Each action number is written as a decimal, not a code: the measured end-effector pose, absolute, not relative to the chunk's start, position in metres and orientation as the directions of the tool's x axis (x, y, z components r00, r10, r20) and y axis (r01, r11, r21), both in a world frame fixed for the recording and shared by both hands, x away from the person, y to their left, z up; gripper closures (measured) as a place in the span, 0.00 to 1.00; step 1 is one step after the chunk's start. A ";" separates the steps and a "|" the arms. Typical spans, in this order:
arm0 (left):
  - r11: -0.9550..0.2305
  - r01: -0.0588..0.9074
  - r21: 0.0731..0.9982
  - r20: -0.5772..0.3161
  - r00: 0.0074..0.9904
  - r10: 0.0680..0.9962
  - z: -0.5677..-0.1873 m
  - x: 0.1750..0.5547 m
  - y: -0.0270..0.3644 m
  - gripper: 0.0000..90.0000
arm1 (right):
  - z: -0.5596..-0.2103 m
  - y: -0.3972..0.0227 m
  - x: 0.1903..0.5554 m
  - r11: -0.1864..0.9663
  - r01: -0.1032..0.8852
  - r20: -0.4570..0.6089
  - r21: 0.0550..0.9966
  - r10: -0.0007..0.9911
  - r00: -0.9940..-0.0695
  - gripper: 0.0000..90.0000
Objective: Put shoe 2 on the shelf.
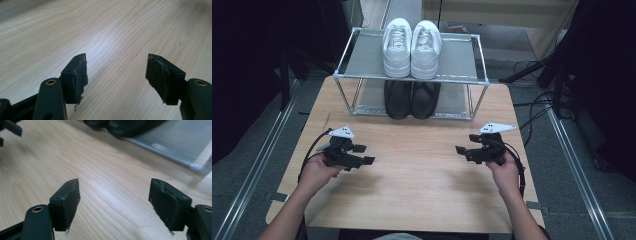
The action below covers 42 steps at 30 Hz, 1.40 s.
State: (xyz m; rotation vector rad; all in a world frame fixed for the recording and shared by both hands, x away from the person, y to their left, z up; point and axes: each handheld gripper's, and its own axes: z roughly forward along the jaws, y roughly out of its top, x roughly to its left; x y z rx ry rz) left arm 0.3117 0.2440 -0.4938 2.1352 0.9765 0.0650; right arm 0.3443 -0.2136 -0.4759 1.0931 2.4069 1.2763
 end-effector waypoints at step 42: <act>-0.430 0.630 0.647 -0.262 0.713 0.650 -0.498 0.314 0.237 0.34 | -0.484 -0.216 0.350 0.340 0.544 0.184 0.767 0.695 -0.695 0.29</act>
